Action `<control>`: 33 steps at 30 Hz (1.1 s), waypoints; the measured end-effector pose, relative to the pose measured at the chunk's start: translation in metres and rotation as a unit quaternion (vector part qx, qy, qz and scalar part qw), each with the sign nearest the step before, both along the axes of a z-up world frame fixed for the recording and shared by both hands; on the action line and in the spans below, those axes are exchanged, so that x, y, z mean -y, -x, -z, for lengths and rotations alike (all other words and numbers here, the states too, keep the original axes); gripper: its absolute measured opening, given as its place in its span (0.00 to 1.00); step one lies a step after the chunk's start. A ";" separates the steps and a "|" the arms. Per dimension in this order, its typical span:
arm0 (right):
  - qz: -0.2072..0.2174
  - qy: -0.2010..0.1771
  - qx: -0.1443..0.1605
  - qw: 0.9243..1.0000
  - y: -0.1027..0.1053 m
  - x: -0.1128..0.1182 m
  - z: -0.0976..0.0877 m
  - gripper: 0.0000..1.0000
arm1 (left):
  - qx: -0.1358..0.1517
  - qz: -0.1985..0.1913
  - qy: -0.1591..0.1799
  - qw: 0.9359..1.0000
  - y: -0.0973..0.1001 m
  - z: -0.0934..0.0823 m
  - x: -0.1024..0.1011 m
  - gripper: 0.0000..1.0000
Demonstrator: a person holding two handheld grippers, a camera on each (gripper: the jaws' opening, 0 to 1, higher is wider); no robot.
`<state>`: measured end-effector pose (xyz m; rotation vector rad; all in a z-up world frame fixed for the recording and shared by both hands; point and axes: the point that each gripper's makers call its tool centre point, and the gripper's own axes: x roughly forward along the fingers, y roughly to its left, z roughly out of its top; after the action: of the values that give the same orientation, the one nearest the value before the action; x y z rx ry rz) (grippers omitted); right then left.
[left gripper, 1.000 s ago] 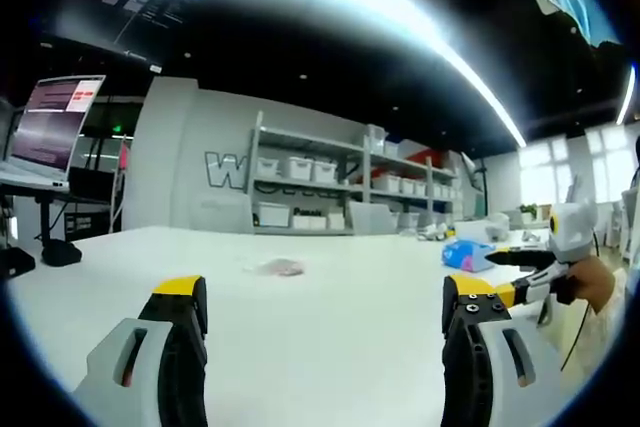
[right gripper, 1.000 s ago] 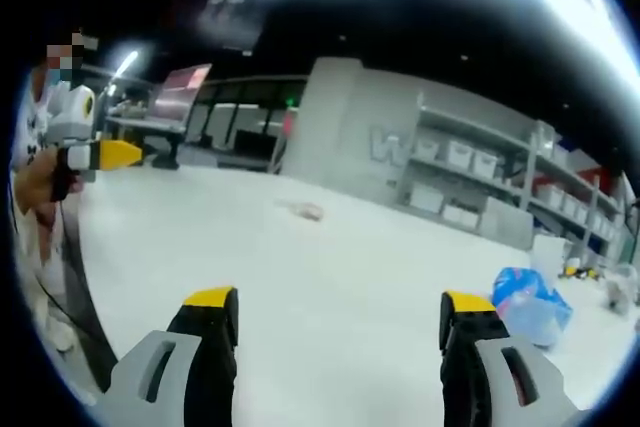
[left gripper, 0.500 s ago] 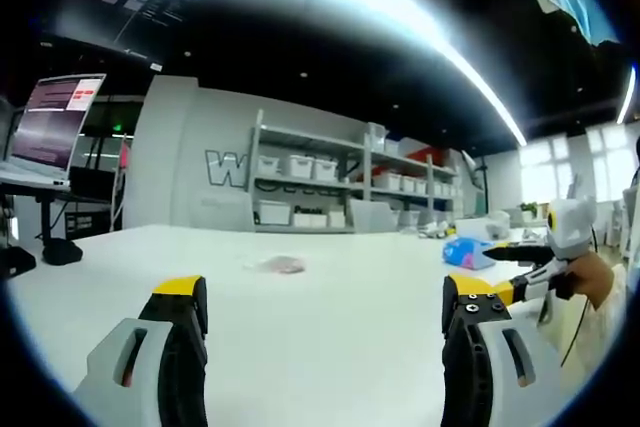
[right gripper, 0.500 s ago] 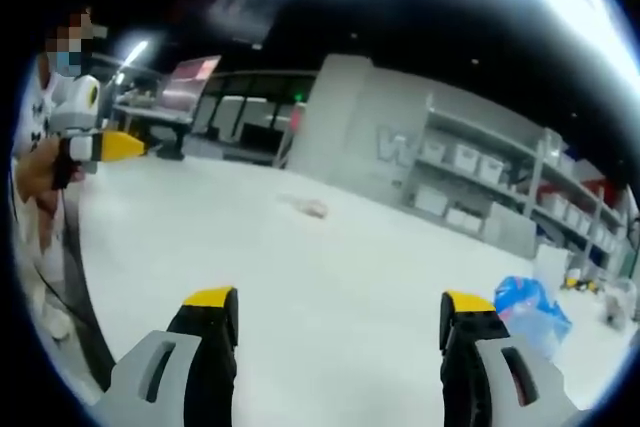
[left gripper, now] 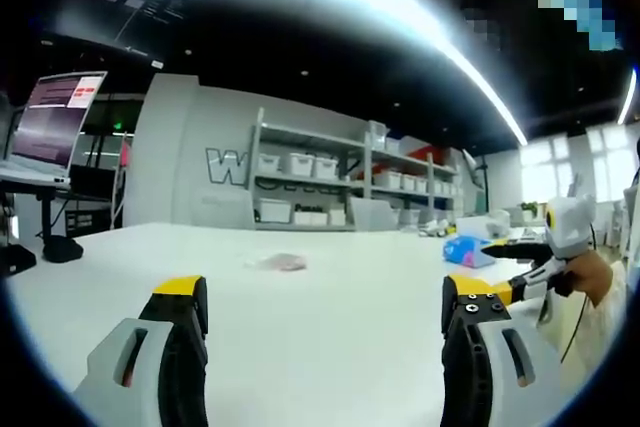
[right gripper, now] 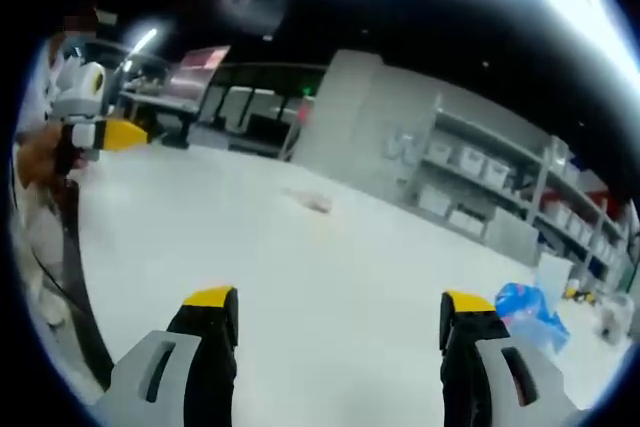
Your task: Open the resealable bag by pulling the two sides of the seal apart until the entire bag opening is separated and visibly accessible.
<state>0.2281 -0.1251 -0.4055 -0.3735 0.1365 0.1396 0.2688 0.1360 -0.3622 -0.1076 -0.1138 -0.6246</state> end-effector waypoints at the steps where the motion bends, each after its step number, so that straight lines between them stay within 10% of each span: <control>1: -0.001 0.002 -0.001 1.000 0.000 0.000 0.000 0.84 | 0.000 0.000 0.000 1.000 0.000 0.000 0.000 0.96; 33: -0.031 0.100 -0.006 0.994 -0.021 -0.008 -0.007 0.83 | 0.000 0.001 -0.005 1.000 0.001 0.000 -0.003 0.95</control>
<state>0.2495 -0.1170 -0.3988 -0.5776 0.1510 0.1904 0.2675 0.1389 -0.3620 -0.0977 -0.1111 -0.6265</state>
